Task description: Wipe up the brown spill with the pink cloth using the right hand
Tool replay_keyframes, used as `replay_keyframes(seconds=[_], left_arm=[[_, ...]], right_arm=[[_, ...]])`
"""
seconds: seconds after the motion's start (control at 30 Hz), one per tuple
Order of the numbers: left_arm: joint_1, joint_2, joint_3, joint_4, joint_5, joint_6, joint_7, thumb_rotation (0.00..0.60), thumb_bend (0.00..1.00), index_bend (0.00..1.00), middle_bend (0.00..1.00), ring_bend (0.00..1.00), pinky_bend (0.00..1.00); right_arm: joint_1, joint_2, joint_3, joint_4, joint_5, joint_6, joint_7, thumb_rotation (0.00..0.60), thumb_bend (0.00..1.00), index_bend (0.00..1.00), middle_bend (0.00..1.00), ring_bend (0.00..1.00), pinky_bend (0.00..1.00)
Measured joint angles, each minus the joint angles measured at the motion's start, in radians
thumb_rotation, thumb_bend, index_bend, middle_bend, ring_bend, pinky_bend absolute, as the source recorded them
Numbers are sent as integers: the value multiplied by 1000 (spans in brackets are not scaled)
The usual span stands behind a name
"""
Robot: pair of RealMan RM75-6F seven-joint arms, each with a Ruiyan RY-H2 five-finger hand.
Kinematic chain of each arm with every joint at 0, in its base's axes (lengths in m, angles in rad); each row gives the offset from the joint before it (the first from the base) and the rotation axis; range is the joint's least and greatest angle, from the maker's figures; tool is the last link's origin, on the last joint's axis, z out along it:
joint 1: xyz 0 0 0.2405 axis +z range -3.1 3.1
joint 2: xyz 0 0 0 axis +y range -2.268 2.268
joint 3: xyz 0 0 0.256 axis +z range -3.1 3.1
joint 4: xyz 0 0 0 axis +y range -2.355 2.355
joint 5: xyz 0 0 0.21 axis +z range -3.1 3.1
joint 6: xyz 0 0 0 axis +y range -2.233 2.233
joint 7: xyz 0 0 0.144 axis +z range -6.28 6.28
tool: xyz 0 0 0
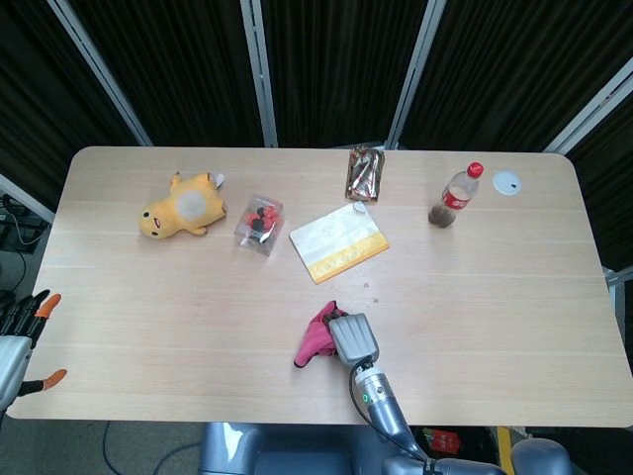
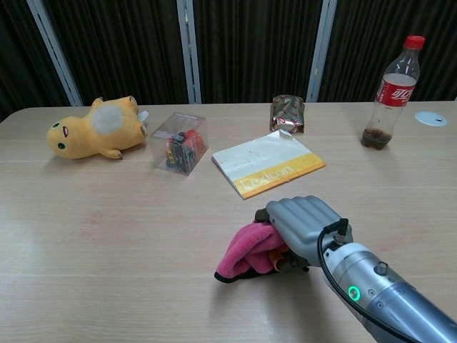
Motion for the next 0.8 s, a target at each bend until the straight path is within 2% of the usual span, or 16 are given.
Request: replay_keyframes(seconds=[0.23, 0.8], left_arm=[[1, 3, 0, -3, -6, -1, -2, 600, 0, 0, 0, 0, 0], [2, 3, 3, -11, -4, -1, 5, 600, 0, 0, 0, 0, 0]], right_arm=[[8, 18, 17, 30, 9, 5, -9, 600, 577, 746, 605, 532, 718], [-5, 172, 70, 20, 46, 38, 6, 600, 579, 746, 606, 533, 718]])
